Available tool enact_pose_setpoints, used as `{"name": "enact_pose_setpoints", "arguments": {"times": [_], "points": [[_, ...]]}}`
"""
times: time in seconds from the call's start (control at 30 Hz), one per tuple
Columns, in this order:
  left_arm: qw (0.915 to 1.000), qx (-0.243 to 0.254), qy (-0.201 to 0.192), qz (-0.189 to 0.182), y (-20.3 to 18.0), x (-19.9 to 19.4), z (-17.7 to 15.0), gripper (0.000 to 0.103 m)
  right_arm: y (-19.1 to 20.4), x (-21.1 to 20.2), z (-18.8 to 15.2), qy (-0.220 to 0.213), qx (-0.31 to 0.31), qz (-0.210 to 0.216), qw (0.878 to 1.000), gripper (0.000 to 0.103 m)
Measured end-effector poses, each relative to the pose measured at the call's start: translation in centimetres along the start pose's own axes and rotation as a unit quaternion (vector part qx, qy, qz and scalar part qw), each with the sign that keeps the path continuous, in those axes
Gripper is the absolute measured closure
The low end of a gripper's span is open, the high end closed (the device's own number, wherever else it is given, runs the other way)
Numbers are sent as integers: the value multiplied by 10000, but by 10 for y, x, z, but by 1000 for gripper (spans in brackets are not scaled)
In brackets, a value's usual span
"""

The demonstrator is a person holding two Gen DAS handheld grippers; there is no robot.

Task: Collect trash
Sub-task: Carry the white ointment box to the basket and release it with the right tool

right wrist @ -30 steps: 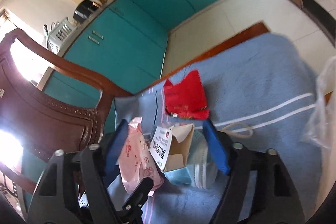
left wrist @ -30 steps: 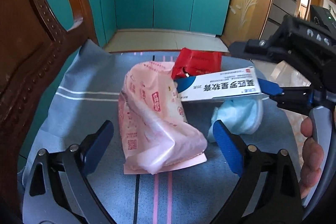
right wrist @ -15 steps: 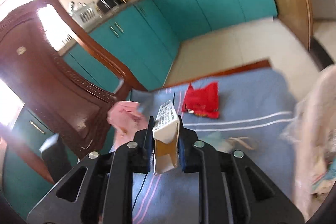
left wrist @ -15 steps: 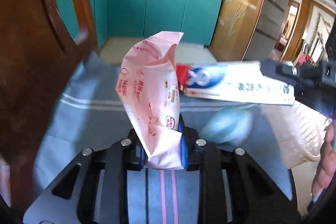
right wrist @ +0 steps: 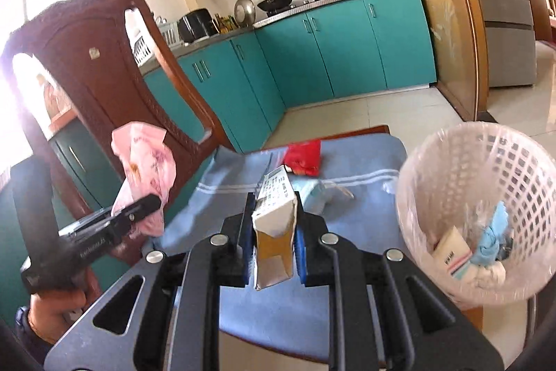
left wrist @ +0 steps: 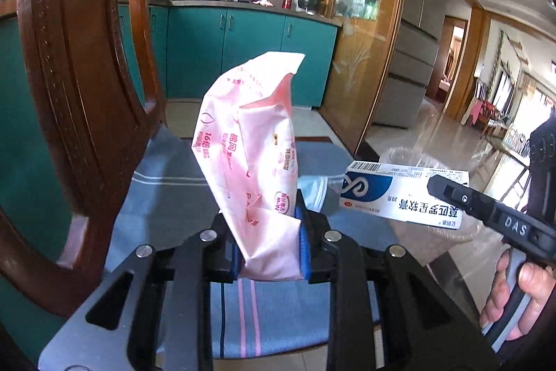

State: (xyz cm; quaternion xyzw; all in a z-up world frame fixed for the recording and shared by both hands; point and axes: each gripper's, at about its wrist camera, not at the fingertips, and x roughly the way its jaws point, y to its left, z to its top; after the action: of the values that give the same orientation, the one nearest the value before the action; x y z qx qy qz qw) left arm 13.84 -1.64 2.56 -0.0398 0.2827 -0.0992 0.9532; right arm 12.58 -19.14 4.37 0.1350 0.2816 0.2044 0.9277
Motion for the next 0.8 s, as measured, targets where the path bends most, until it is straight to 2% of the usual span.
{"name": "enact_pose_setpoints", "arguments": {"times": [0.17,0.8], "points": [[9999,-8,62,90,-1,8,-2,78,15,1,-6,-37,-370,-119,9992,83],[9997,-66,174,167,8,10,-4,78,18,13,-6,21,-448,-158,9989,83]]}}
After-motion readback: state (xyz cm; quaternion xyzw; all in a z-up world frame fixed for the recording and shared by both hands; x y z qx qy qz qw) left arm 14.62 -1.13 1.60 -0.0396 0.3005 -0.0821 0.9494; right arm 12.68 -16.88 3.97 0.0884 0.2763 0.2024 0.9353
